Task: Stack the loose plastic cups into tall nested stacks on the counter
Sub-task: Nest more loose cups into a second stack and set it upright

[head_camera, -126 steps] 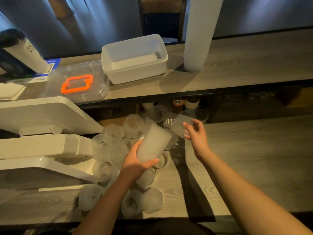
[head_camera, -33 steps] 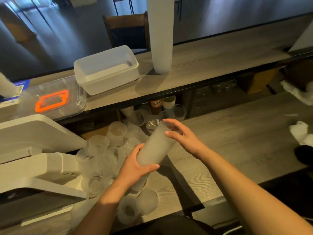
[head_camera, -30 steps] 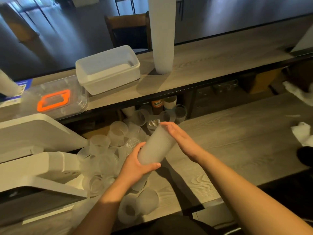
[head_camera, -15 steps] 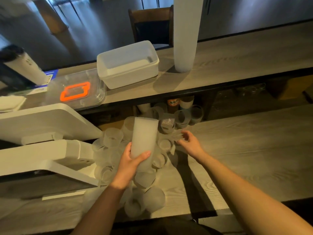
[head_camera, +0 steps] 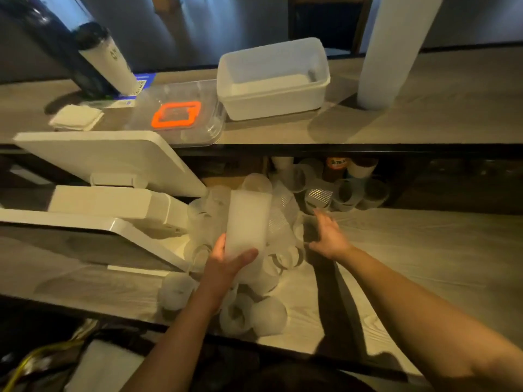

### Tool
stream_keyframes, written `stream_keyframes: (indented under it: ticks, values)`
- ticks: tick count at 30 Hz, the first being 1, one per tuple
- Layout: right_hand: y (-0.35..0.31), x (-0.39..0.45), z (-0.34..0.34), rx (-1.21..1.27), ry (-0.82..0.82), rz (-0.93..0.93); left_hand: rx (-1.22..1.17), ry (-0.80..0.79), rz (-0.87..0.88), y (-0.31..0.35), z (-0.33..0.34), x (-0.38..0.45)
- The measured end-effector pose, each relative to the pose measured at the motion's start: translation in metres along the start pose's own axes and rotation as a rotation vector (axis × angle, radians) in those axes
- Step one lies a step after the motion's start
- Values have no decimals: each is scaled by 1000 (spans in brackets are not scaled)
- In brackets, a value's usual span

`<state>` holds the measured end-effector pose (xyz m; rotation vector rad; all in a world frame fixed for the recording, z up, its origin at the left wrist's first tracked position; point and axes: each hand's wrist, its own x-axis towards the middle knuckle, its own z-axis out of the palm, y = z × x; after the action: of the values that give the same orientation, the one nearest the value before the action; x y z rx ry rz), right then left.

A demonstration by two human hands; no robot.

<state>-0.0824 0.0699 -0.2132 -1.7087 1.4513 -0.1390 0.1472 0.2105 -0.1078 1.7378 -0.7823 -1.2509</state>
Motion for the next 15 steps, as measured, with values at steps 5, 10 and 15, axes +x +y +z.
stream_keyframes:
  ticks: [5,10,15]
  values:
    - [1,14,1,-194,-122,-53,43,65,-4,-9,-9,-6]
    - [9,11,6,-179,-38,-89,59,107,-16,-16,-5,-14]
    - [22,-7,13,154,60,41,60,112,-15,-19,-2,-23]
